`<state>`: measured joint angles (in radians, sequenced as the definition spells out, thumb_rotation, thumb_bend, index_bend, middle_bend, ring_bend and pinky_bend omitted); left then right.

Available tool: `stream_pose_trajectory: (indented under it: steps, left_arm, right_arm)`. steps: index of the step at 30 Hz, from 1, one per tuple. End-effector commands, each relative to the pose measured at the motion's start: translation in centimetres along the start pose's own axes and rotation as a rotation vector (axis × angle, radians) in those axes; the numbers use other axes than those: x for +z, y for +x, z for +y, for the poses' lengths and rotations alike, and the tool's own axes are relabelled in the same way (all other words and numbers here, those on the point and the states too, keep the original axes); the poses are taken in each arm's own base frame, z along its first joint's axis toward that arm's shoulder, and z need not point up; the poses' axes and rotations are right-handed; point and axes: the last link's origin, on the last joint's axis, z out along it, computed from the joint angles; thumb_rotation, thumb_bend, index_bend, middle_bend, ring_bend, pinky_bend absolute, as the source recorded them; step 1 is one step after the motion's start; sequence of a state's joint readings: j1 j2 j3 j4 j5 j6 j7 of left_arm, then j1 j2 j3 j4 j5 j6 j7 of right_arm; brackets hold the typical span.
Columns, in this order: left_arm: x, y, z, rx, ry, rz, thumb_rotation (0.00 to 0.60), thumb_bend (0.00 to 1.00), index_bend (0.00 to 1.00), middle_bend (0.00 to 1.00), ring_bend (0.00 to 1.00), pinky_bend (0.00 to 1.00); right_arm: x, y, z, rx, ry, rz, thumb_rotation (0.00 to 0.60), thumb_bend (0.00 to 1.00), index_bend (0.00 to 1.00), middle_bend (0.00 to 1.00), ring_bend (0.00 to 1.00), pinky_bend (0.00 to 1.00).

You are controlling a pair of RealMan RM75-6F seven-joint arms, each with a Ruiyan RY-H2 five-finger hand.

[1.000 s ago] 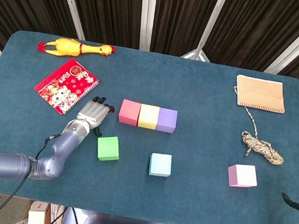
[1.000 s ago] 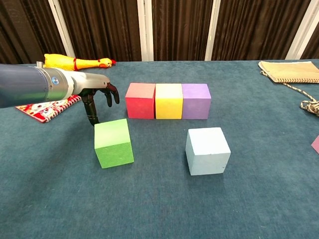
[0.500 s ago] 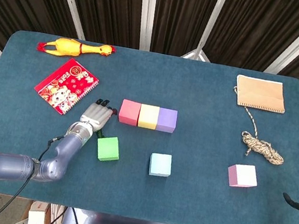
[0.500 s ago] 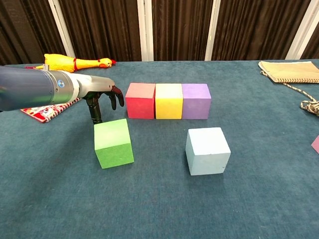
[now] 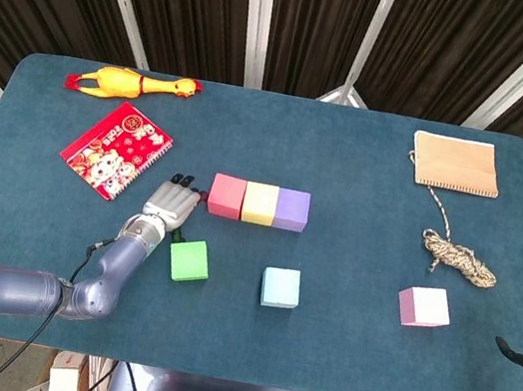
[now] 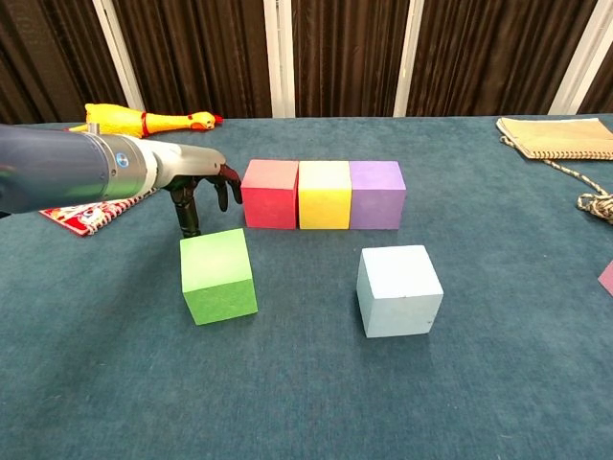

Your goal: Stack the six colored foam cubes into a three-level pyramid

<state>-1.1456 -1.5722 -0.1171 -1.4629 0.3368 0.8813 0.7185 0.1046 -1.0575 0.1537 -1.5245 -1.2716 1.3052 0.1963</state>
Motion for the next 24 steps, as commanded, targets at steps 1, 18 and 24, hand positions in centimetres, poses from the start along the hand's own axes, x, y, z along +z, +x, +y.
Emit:
stream_pose_trajectory:
  steps: [1, 18, 24]
  left_arm:
    - [-0.02, 0.04, 0.02, 0.0, 0.0, 0.001, 0.6, 0.14, 0.21, 0.24, 0.0, 0.0]
    - [-0.06, 0.14, 0.32, -0.014, -0.015, -0.014, 0.6, 0.14, 0.19, 0.24, 0.0, 0.0]
    - [-0.16, 0.19, 0.21, -0.012, -0.014, -0.014, 0.6, 0.14, 0.2, 0.24, 0.0, 0.0]
  right_arm:
    - [0.01, 0.02, 0.04, 0.001, -0.001, 0.001, 0.6, 0.18, 0.18, 0.1, 0.08, 0.02]
    - [0.01, 0.03, 0.06, 0.0, -0.001, -0.001, 0.6, 0.18, 0.18, 0.1, 0.08, 0.02]
    - [0.02, 0.12, 0.16, 0.002, -0.004, 0.001, 0.6, 0.18, 0.18, 0.1, 0.08, 0.02]
